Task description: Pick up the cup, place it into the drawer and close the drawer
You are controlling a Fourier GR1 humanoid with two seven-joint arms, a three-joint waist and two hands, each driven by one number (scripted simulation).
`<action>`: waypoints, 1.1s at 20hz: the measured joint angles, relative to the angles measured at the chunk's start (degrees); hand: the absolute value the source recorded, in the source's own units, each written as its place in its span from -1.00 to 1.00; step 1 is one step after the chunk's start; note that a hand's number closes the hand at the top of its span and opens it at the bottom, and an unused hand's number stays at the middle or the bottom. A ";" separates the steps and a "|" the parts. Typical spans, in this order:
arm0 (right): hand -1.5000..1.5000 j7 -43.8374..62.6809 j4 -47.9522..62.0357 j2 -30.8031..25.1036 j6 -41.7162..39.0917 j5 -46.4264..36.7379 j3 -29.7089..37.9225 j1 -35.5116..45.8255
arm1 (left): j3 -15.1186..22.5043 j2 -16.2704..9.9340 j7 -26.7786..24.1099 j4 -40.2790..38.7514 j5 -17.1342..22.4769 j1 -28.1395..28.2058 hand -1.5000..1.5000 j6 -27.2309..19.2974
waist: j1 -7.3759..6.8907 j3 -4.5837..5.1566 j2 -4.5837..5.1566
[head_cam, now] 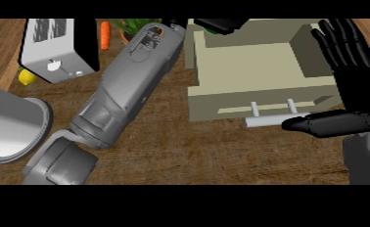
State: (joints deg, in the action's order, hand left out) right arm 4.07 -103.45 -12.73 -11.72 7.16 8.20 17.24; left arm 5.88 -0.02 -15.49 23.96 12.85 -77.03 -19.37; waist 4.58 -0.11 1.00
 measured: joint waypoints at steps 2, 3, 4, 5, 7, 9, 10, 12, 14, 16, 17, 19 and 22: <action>-1.00 -0.45 -0.04 -0.09 -0.52 0.31 -0.05 -0.01 | 2.02 0.01 0.70 -2.35 0.94 -0.67 1.00 0.23 | 0.94 -0.01 0.21; -1.00 -0.48 -0.08 -0.08 -0.65 0.35 -0.22 0.27 | 2.99 0.01 1.54 -3.42 1.36 -1.02 1.00 0.81 | 1.44 -0.02 0.33; -1.00 -0.89 0.55 0.06 -0.49 -0.11 -0.46 0.83 | 3.86 0.02 2.21 -4.35 1.75 -1.34 1.00 1.63 | 1.64 -0.03 0.47; -1.00 -0.83 0.94 -0.24 -0.84 0.34 -0.19 1.37 | 4.78 0.01 2.86 -5.29 1.92 -1.65 1.00 2.21 | 2.01 -0.03 0.60; -1.00 -0.02 0.94 -0.19 -1.09 0.92 -0.60 2.76 | 6.69 0.01 3.01 -6.86 2.07 -1.14 1.00 2.97 | 3.27 -0.05 0.98; -1.00 0.23 1.44 -0.26 -1.36 1.19 -0.79 3.81 | 8.34 0.02 3.15 -7.73 2.58 -0.50 1.00 3.92 | 4.12 -0.03 1.22; -1.00 0.31 1.74 0.08 -1.30 1.09 -1.30 4.45 | 9.39 0.01 3.06 -7.88 2.76 0.05 -1.00 4.00 | 4.61 -0.04 1.34; -1.00 0.44 1.97 0.30 -1.50 1.05 -1.97 5.27 | 10.89 0.01 2.77 -8.21 3.18 0.83 -1.00 4.54 | 5.37 -0.03 1.55; -1.00 0.34 2.24 0.57 -1.86 1.42 -2.34 5.74 | 11.61 0.01 1.98 -7.62 4.55 1.99 -1.00 4.41 | 6.22 -0.02 1.69; -1.00 0.41 2.24 0.77 -2.94 2.54 -2.92 6.18 | 11.56 0.02 0.63 -7.08 6.10 2.78 -1.00 4.35 | 6.83 0.00 1.88; -1.00 0.89 2.15 1.17 -3.57 3.44 -3.59 6.56 | 11.38 0.02 -0.08 -6.67 7.11 3.30 -1.00 4.41 | 6.99 0.02 1.89; 1.00 1.16 2.01 1.73 -5.64 5.29 -5.17 6.73 | 10.86 0.01 -1.34 -5.77 9.17 3.77 -1.00 4.60 | 7.55 0.04 2.01; 1.00 1.42 2.00 1.85 -9.92 8.15 -7.92 6.94 | 9.93 0.01 -4.00 -3.77 12.55 4.31 -1.00 5.90 | 7.42 0.07 1.94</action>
State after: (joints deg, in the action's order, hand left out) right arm 5.50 -101.45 -10.88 -21.64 15.30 0.28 24.18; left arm 15.81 0.00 -19.50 20.19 25.40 -72.72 -13.47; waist 11.99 -0.03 2.94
